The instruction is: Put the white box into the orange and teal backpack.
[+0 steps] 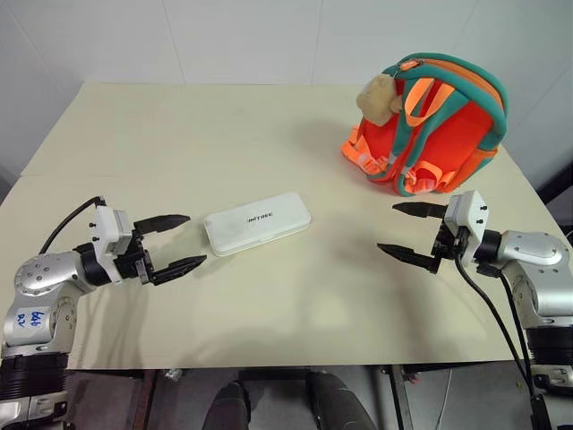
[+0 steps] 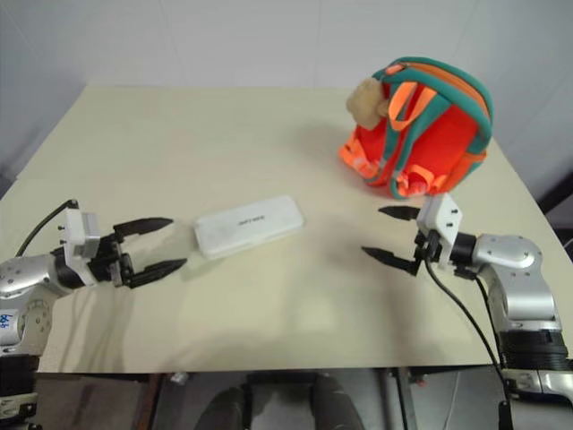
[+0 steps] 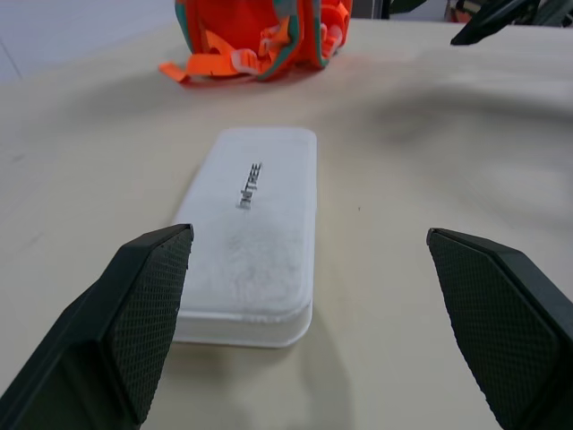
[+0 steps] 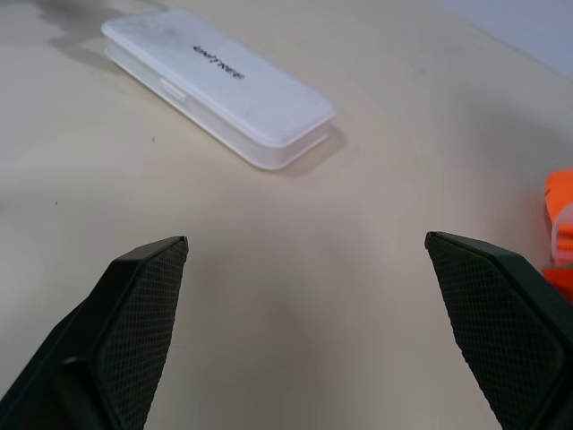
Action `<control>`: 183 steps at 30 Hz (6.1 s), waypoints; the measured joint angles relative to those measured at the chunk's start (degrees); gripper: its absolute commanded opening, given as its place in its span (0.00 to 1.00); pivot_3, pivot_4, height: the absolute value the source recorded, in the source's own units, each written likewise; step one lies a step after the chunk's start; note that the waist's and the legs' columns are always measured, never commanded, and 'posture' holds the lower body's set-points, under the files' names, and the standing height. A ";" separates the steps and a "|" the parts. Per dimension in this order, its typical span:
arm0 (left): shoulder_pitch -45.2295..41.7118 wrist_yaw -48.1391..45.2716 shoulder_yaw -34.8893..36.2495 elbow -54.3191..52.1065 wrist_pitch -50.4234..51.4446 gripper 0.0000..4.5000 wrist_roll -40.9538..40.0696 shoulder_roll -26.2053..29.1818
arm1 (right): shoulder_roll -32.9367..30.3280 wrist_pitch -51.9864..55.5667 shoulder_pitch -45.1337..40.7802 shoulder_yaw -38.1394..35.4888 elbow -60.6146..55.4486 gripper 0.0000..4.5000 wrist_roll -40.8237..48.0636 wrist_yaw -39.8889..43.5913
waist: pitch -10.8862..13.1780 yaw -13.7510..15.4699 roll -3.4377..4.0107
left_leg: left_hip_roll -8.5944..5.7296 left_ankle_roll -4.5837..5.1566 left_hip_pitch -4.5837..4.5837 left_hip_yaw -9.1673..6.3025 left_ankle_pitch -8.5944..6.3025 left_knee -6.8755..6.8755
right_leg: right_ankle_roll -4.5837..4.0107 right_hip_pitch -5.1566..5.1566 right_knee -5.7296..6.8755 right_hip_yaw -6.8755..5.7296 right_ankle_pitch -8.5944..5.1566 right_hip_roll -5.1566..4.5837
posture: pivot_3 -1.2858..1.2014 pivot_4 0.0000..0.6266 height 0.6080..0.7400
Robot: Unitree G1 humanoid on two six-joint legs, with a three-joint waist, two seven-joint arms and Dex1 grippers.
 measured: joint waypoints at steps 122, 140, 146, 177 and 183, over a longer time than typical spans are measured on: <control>7.74 36.85 -8.48 -14.59 17.43 0.00 13.47 -16.06 | 16.85 16.49 -6.41 13.18 0.07 0.01 -17.82 -5.31 | -0.01 -0.14 -0.01 | -0.10 -0.22 0.36 -0.25 0.16 -0.05 | -0.11 0.18 0.42 -0.09 -0.10 0.04 | 0.52 0.24 1.00; 16.10 35.34 -10.76 -26.69 24.66 0.00 8.33 -16.92 | 8.43 22.92 1.70 10.25 -9.77 0.01 -11.99 -7.90 | -0.01 0.41 -0.01 | -0.09 -0.17 0.29 -0.18 0.06 -0.10 | -0.12 0.24 0.00 -0.06 -0.12 0.02 | 0.52 0.24 1.00; 18.96 35.43 -11.63 -29.57 27.36 0.00 7.28 -16.77 | 7.41 21.05 1.70 10.24 -8.04 0.01 -10.67 -7.59 | 0.00 0.22 -0.03 | -0.08 -0.17 0.28 -0.15 0.06 -0.10 | -0.13 0.23 -0.05 -0.03 -0.12 0.03 | 0.52 0.24 1.00; 0.89 2.63 0.36 -10.52 26.70 0.99 -7.70 2.91 | 3.19 5.39 -35.97 3.76 43.02 1.00 -13.17 -14.37 | 0.19 -1.21 0.16 | 0.04 -0.08 -0.30 0.19 -0.14 -0.22 | -0.10 -0.40 -0.31 0.13 -0.13 -0.03 | 0.52 0.24 1.00; 1.53 1.71 -0.71 -12.33 26.00 0.99 -7.71 2.90 | 6.01 1.77 -43.62 1.38 55.33 1.00 -13.50 -20.54 | 0.19 -1.51 0.17 | 0.05 -0.12 -0.56 0.22 -0.12 -0.21 | -0.14 -0.84 0.04 0.11 -0.17 -0.02 | 0.52 0.24 1.00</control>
